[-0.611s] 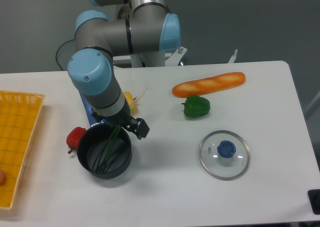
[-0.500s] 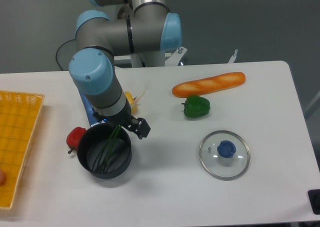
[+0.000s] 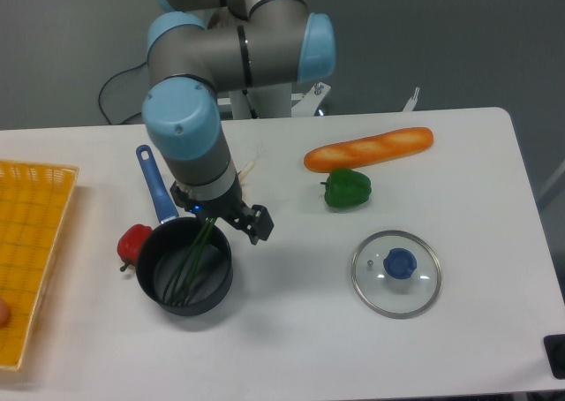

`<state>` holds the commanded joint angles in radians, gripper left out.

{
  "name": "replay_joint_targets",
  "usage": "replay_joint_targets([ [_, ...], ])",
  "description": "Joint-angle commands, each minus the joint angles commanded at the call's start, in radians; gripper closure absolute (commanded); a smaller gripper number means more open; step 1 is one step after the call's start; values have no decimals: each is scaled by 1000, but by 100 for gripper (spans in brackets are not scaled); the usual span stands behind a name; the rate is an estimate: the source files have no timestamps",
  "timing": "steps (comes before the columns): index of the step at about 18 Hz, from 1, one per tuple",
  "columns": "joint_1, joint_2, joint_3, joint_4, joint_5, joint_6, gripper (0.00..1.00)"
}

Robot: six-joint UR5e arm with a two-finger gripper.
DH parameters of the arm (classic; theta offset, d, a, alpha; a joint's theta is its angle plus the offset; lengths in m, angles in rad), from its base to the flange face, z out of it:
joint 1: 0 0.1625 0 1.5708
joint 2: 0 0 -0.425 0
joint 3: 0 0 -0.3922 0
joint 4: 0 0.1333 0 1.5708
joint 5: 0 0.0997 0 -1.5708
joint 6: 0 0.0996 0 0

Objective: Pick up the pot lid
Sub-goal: 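Raise the gripper from above the black saucepan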

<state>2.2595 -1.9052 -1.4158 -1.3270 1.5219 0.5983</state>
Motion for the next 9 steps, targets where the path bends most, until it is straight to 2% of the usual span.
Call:
replay_joint_targets([
  [3, 6, 5, -24, 11, -3, 0, 0],
  [9, 6, 18, -75, 95, -3, -17, 0],
])
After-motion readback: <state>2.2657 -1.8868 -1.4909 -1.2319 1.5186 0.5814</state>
